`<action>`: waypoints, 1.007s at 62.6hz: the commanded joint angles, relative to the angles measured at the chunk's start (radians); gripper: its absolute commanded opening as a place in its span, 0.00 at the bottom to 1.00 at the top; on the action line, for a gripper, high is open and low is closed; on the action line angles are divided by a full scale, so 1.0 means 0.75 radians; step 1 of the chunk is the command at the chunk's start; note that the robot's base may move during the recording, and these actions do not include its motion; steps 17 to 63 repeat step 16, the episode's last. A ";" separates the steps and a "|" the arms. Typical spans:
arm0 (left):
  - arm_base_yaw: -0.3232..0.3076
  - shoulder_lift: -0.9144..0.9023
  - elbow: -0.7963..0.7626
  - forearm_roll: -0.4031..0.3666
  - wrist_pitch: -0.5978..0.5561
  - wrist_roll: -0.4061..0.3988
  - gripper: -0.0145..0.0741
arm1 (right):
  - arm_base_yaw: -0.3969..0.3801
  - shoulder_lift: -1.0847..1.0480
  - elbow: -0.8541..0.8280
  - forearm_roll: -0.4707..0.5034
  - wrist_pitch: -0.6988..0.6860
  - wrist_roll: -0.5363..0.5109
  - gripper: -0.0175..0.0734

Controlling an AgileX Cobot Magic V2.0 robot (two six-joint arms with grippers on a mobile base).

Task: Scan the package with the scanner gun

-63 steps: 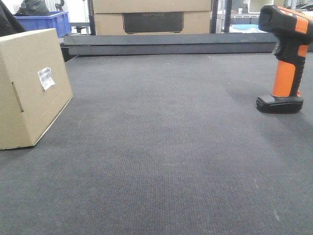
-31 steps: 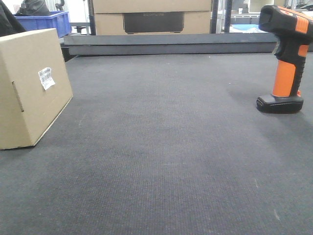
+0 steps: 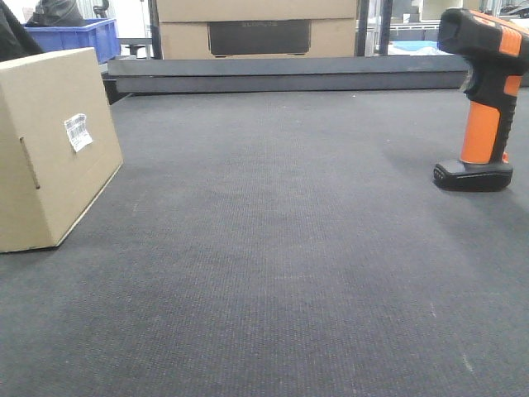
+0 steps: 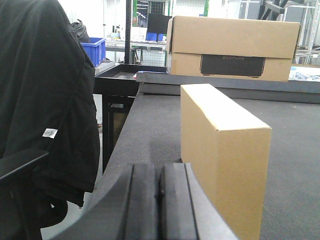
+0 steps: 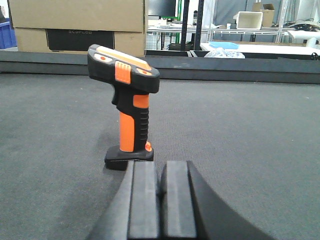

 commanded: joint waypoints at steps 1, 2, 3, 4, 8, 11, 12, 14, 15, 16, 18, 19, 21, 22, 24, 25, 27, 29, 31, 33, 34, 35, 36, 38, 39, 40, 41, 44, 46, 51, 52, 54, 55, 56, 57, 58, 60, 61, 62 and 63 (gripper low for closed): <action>-0.009 -0.008 -0.002 0.006 -0.030 -0.009 0.05 | -0.007 -0.003 0.003 0.005 -0.026 -0.011 0.01; -0.009 -0.008 -0.002 0.006 -0.030 -0.009 0.05 | -0.007 -0.003 0.003 0.005 -0.026 -0.011 0.01; -0.009 -0.008 -0.002 0.006 -0.030 -0.009 0.05 | -0.007 -0.003 0.003 0.005 -0.026 -0.011 0.01; -0.009 -0.008 -0.002 0.006 -0.030 -0.009 0.05 | -0.007 -0.003 0.003 0.005 -0.026 -0.011 0.01; -0.009 -0.008 -0.002 0.006 -0.032 -0.009 0.05 | -0.007 -0.003 0.003 0.005 -0.026 -0.011 0.01; -0.009 -0.008 -0.002 0.006 -0.032 -0.009 0.05 | -0.007 -0.003 0.003 0.005 -0.026 -0.011 0.01; -0.009 -0.008 -0.002 0.006 -0.032 -0.009 0.05 | -0.007 -0.003 0.003 0.005 -0.026 -0.011 0.01; -0.009 -0.008 -0.002 0.006 -0.032 -0.009 0.05 | -0.007 -0.003 0.003 0.005 -0.026 -0.011 0.01; -0.009 -0.008 -0.002 0.006 -0.032 -0.009 0.05 | -0.007 -0.003 0.003 0.005 -0.026 -0.011 0.01; -0.009 -0.008 -0.002 0.006 -0.032 -0.009 0.05 | -0.007 -0.003 0.003 0.005 -0.026 -0.011 0.01; -0.009 -0.008 -0.002 0.006 -0.032 -0.009 0.05 | -0.007 -0.003 0.003 0.005 -0.026 -0.011 0.01; -0.009 -0.008 -0.002 0.006 -0.032 -0.009 0.05 | -0.007 -0.003 0.003 0.005 -0.026 -0.011 0.01; -0.009 -0.008 -0.002 0.006 -0.032 -0.009 0.05 | -0.007 -0.003 0.003 0.005 -0.026 -0.011 0.01; -0.009 -0.008 -0.002 0.006 -0.032 -0.009 0.05 | -0.007 -0.003 0.003 0.005 -0.026 -0.011 0.01; -0.009 -0.008 -0.002 0.006 -0.032 -0.009 0.05 | -0.007 -0.003 0.003 0.005 -0.026 -0.011 0.01; -0.009 -0.008 -0.002 0.006 -0.032 -0.009 0.05 | -0.007 -0.003 0.003 0.005 -0.026 -0.011 0.01; -0.009 -0.008 -0.002 0.006 -0.032 -0.009 0.05 | -0.007 -0.003 0.003 0.005 -0.026 -0.011 0.01; -0.009 -0.008 -0.002 0.006 -0.032 -0.009 0.05 | -0.007 -0.003 0.003 0.005 -0.026 -0.011 0.01; -0.009 -0.008 -0.002 0.006 -0.032 -0.009 0.05 | -0.007 -0.003 0.003 0.005 -0.026 -0.011 0.01; -0.009 -0.008 -0.002 0.006 -0.032 -0.009 0.05 | -0.007 -0.003 0.003 0.005 -0.026 -0.011 0.01; -0.009 -0.008 -0.002 0.006 -0.032 -0.009 0.05 | -0.007 -0.003 0.003 0.005 -0.026 -0.011 0.01; -0.009 -0.008 -0.002 0.006 -0.032 -0.009 0.05 | -0.007 -0.003 0.003 0.005 -0.026 -0.011 0.01; -0.009 -0.008 -0.002 0.006 -0.032 -0.009 0.05 | -0.007 -0.003 0.003 0.005 -0.026 -0.011 0.01; -0.009 -0.008 -0.002 0.006 -0.032 -0.009 0.05 | -0.007 -0.003 0.003 0.005 -0.026 -0.011 0.01; -0.009 -0.008 -0.002 0.006 -0.032 -0.009 0.05 | -0.007 -0.003 0.003 0.005 -0.026 -0.011 0.01; -0.009 -0.008 -0.002 0.006 -0.032 -0.009 0.05 | -0.007 -0.003 0.003 0.005 -0.026 -0.011 0.01; -0.009 -0.008 -0.002 0.006 -0.032 -0.009 0.05 | -0.007 -0.003 0.003 0.005 -0.026 -0.011 0.01; -0.009 -0.008 -0.002 0.006 -0.032 -0.009 0.05 | -0.007 -0.003 0.003 0.005 -0.026 -0.011 0.01; -0.009 -0.008 -0.002 0.006 -0.032 -0.009 0.05 | -0.007 -0.003 0.003 0.005 -0.026 -0.011 0.01; -0.009 -0.008 -0.002 0.006 -0.032 -0.009 0.05 | -0.007 -0.003 0.003 0.005 -0.026 -0.011 0.01; -0.009 -0.008 -0.002 0.006 -0.032 -0.009 0.05 | -0.007 -0.003 0.003 0.005 -0.026 -0.011 0.01; -0.009 -0.008 -0.002 0.006 -0.032 -0.009 0.05 | -0.007 -0.003 0.003 0.005 -0.026 -0.011 0.01; -0.009 -0.008 -0.002 0.006 -0.032 -0.009 0.05 | -0.007 -0.003 0.003 0.005 -0.026 -0.011 0.01; -0.009 -0.008 -0.002 0.006 -0.032 -0.009 0.05 | -0.007 -0.003 0.003 0.005 -0.026 -0.011 0.01; -0.009 -0.008 -0.002 0.006 -0.032 -0.009 0.05 | -0.007 -0.003 0.003 0.005 -0.026 -0.011 0.01; -0.009 -0.008 -0.002 0.006 -0.032 -0.009 0.05 | -0.007 -0.003 0.003 0.005 -0.026 -0.011 0.01; -0.009 -0.008 -0.002 0.006 -0.032 -0.009 0.05 | -0.007 -0.003 0.003 0.005 -0.026 -0.011 0.01; -0.009 -0.008 -0.002 0.006 -0.032 -0.009 0.05 | -0.007 -0.003 0.003 0.005 -0.026 -0.011 0.01; -0.009 -0.008 -0.002 0.006 -0.032 -0.009 0.05 | -0.007 -0.003 0.003 0.005 -0.026 -0.011 0.01; -0.009 -0.008 -0.002 0.006 -0.032 -0.009 0.05 | -0.007 -0.003 0.003 0.005 -0.026 -0.011 0.01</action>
